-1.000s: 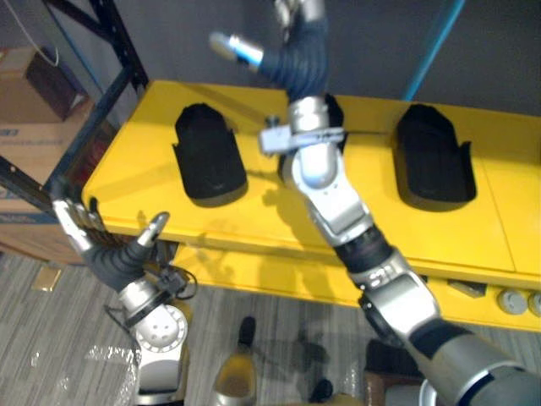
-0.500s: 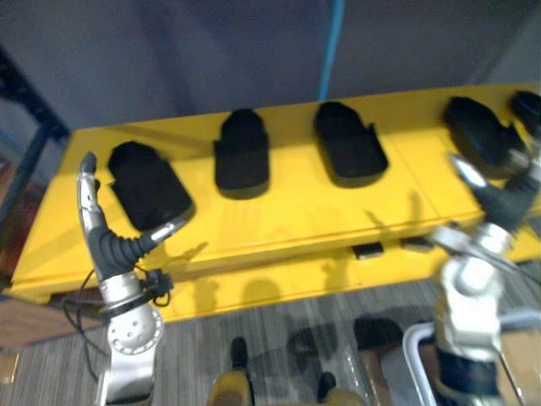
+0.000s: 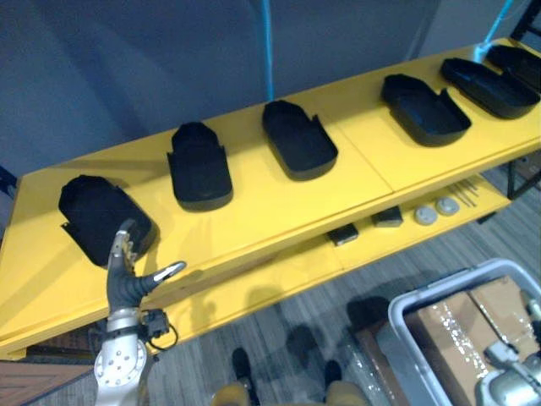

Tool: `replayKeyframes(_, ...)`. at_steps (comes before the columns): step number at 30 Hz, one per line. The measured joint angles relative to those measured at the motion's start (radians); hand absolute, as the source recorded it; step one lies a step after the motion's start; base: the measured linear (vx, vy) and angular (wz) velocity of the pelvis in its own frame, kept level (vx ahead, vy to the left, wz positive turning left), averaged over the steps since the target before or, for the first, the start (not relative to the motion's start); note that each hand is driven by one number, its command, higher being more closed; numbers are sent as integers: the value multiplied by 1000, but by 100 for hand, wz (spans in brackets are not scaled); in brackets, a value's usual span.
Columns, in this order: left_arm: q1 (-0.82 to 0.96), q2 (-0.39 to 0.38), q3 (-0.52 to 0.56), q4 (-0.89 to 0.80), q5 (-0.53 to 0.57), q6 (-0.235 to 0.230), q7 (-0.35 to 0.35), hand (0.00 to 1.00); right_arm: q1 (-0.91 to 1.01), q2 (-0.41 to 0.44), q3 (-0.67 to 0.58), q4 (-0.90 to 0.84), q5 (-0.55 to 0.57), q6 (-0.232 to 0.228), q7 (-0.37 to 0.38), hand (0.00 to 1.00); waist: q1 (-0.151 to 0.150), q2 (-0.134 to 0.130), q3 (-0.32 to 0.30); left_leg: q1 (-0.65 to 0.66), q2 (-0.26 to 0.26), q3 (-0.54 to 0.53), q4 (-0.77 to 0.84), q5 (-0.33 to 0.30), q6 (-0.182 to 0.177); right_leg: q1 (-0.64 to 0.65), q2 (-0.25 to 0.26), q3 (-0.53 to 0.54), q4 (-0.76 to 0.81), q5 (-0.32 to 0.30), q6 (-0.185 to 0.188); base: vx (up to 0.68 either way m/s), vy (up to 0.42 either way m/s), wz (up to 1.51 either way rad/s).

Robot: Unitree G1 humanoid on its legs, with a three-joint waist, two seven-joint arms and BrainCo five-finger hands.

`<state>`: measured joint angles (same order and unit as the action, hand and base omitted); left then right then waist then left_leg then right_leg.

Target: Walk over and take plastic housings, then place them on the shelf

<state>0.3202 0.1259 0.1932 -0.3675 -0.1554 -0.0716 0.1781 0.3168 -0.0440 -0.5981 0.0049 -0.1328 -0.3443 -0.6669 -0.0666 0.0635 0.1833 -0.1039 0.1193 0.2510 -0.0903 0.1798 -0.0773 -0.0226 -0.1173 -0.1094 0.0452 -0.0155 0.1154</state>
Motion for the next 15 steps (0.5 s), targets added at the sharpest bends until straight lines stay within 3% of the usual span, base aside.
replayKeyframes(7, -79, -18, -19, 18, -56, -35, -8, 0, -15, 0, 5, 94, 0, 0, -46, 0, -1, -2, 1, -9, -4, -1, 0, -2, 3, -12, -4, 0, 13, -5, 0, 2, 1, 1)
replayKeyframes(15, -159, -14, -78, 49, -111, -35, -70, 0, -19, 10, 44, 132, -1, 0, -55, 0, -4, -12, 9, -19, -4, 2, 0, 1, 8, -26, -4, 2, 17, -4, -1, 1, 0, 0)
